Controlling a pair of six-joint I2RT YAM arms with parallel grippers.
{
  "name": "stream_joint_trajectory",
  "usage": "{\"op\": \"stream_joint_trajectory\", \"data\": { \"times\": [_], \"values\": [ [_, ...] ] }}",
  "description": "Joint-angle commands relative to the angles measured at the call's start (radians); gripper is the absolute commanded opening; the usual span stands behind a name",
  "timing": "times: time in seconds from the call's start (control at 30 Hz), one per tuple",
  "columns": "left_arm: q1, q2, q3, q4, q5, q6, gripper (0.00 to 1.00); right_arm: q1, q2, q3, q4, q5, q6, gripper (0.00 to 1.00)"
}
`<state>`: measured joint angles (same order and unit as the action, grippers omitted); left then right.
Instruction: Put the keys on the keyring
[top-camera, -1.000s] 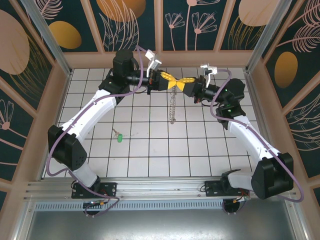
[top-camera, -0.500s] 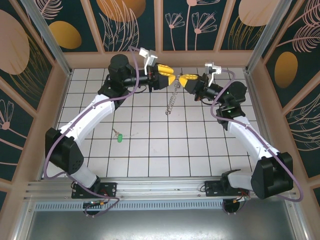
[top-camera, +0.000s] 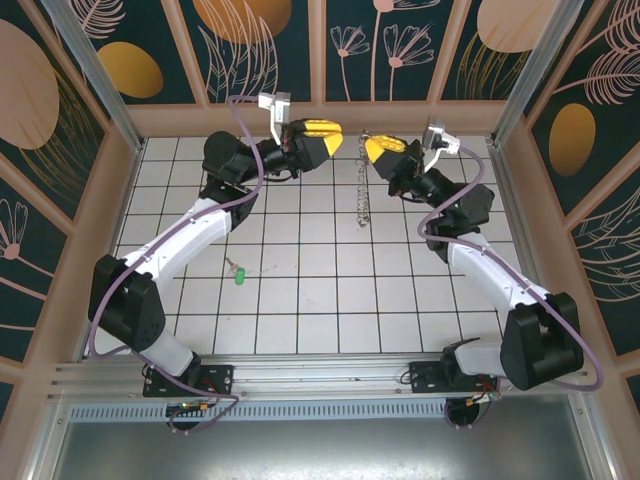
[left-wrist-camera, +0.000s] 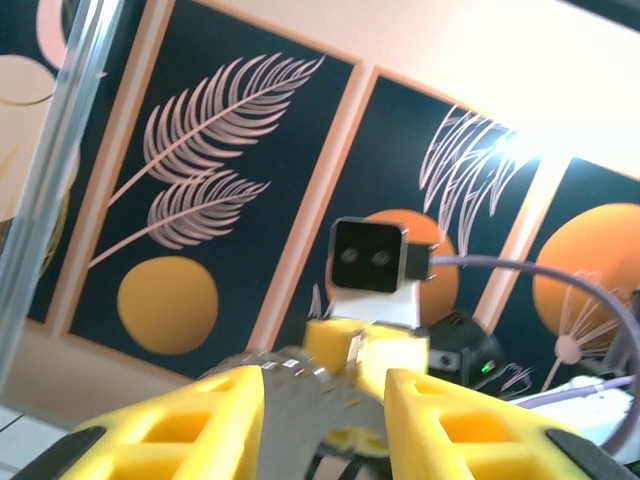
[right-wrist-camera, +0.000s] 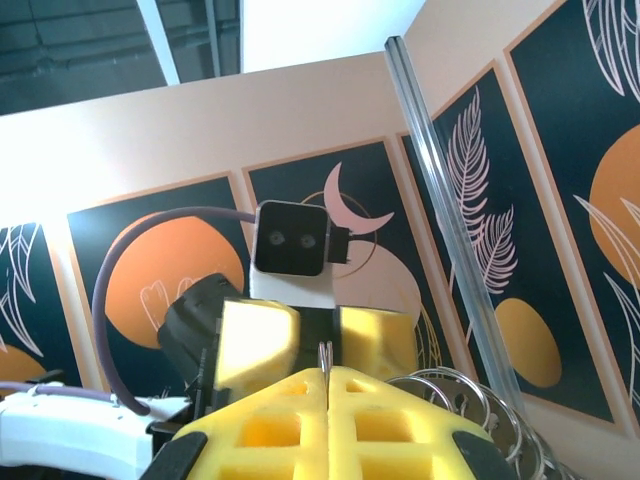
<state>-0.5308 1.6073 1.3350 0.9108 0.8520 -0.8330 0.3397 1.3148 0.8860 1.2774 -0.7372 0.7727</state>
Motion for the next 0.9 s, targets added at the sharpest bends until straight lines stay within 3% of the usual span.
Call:
{"op": "stream_joint_trajectory", "data": {
  "times": [0.0,0.17,0.87],
  "values": [
    [0.000,0.030,-0.008,0.200,0.006,-0.135,0.36,0.013,0.014,0.009,0.137,0.058,0.043,0.00],
    [-0.004,0.051,-0.008,0.262,0.012,-0.183,0.34,0.023,0.045,0.018,0.176,0.079,0.072,0.00],
    [-0.029,0.057,-0.028,0.164,0.000,-0.110,0.34,0.054,0.092,0.038,0.196,0.081,0.095,0.00]
  ]
}}
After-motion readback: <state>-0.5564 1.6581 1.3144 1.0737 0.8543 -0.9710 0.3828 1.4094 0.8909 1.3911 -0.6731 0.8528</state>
